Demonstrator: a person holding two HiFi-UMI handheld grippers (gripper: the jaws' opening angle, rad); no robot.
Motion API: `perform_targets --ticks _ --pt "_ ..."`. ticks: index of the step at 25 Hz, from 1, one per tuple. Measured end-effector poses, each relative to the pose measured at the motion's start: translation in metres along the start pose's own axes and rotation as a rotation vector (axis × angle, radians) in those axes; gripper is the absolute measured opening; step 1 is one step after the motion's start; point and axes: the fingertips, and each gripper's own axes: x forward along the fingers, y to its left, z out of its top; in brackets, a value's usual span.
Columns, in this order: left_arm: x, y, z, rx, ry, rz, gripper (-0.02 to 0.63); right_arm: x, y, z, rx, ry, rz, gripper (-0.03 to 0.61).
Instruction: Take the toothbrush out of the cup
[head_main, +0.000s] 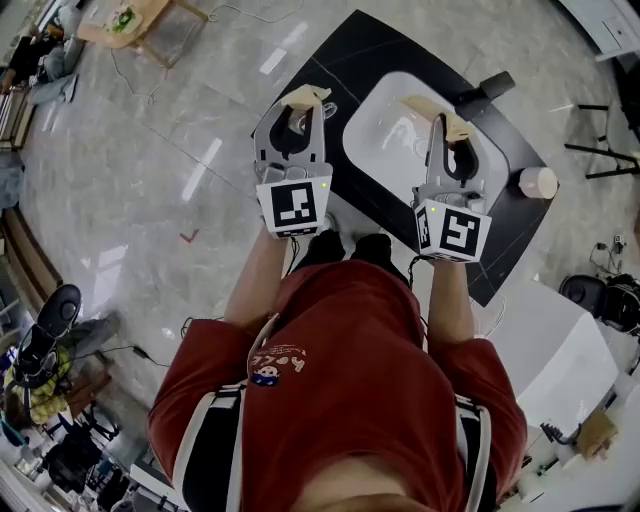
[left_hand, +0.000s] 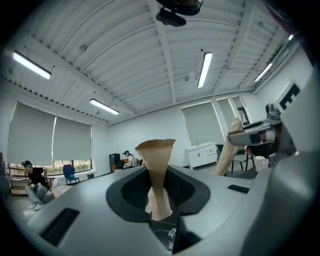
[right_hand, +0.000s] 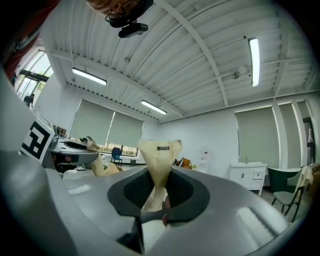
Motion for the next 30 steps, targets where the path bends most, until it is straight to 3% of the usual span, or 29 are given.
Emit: perform_targets --ticks 11,17,23,30 --pt "0.038 -0.126 0.065 0.015 -0.157 -0.293 0.080 -0.080 -0.112 0.013 -0.040 -0.023 -0.333 0.074" --pt "0.047 -0.192 0.075 0.014 -0.168 -0.440 0.080 -0.134 -0.162 0.010 -0.054 0.001 -0.508 0.074" --pt "0.050 -0.228 0.080 0.015 -0.199 -0.501 0.080 -0.157 -0.183 0.009 -0.053 0.012 -0.579 0.074" --pt "0.055 -0.230 0.082 0.018 -0.199 -0.505 0.080 -0.157 -0.190 0.007 -0.052 0.010 -0.602 0.072"
